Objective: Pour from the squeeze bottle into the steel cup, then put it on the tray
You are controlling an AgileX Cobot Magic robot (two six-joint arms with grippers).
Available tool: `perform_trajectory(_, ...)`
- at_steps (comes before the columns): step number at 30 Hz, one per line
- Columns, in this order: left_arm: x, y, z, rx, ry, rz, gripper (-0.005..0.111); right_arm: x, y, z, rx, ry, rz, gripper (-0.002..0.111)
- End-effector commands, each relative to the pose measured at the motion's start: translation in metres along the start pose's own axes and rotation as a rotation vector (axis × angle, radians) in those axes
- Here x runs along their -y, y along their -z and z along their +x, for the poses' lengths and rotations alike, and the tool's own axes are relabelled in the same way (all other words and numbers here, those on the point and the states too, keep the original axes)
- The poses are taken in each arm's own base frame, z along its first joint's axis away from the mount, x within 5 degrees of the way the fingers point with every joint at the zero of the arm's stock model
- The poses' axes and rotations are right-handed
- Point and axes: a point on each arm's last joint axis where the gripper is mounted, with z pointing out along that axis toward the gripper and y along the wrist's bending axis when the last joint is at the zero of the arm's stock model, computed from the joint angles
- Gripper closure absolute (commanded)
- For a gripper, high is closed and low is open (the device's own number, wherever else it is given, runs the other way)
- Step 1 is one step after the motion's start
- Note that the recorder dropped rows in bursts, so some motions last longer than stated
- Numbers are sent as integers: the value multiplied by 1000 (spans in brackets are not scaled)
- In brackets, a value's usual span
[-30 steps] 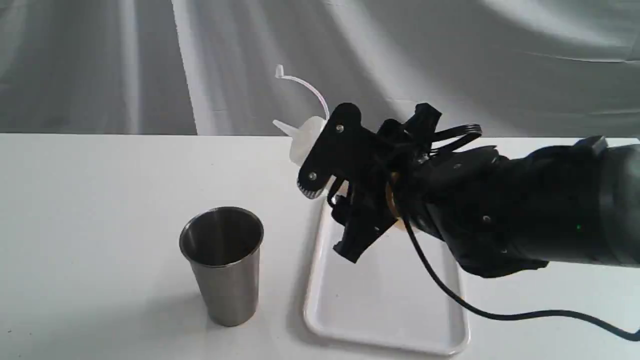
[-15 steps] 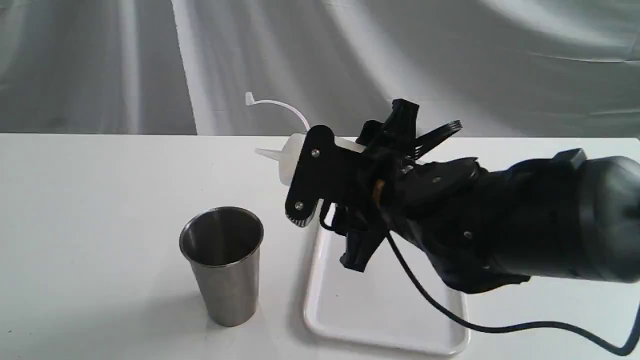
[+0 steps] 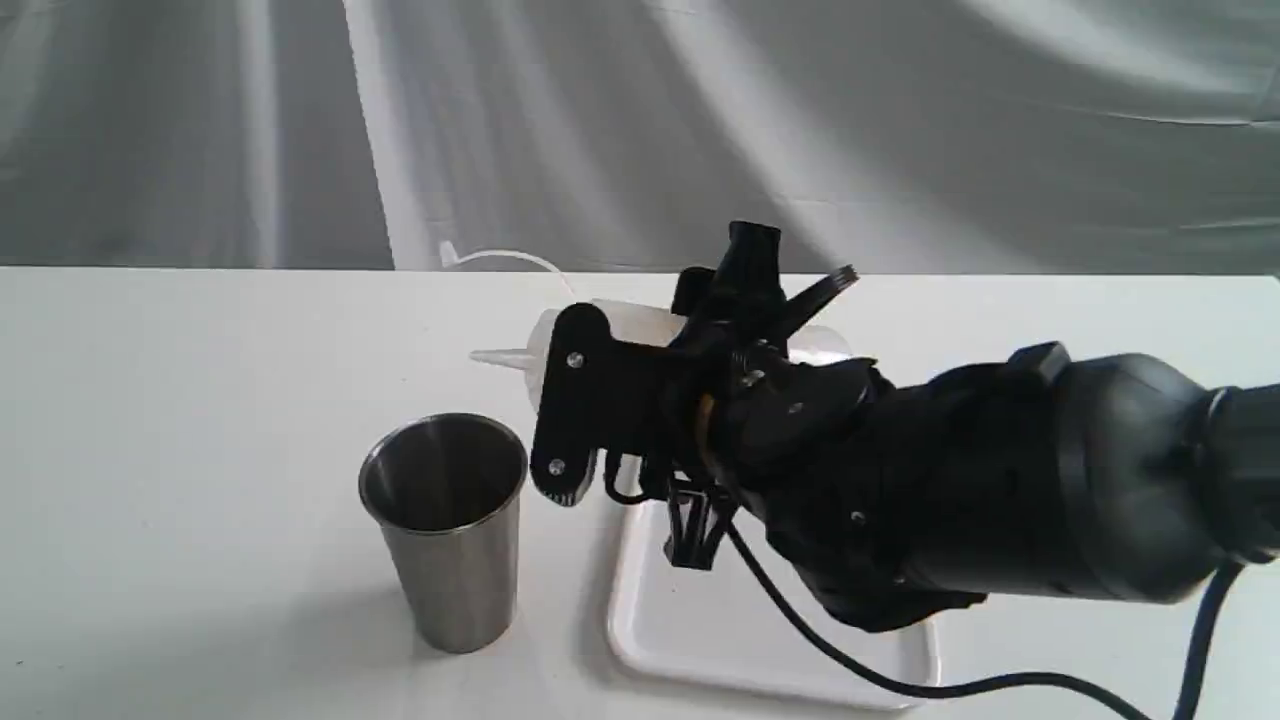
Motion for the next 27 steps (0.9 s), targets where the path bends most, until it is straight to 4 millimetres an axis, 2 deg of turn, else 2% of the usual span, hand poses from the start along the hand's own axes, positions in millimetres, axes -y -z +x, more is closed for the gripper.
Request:
perform_trajectory(1, 0, 0, 0, 10, 6, -2, 98, 8, 4, -5, 1, 78, 44, 108)
perform_trajectory(13, 0, 0, 0, 10, 8, -2, 98, 13, 5, 0, -56, 181, 91, 108)
perform_trajectory(19, 0, 0, 0, 10, 8, -2, 98, 29, 8, -14, -37, 174, 146, 108)
perform_trajectory(27, 0, 0, 0, 10, 6, -2, 98, 32, 8, -16, -41, 290, 151, 108)
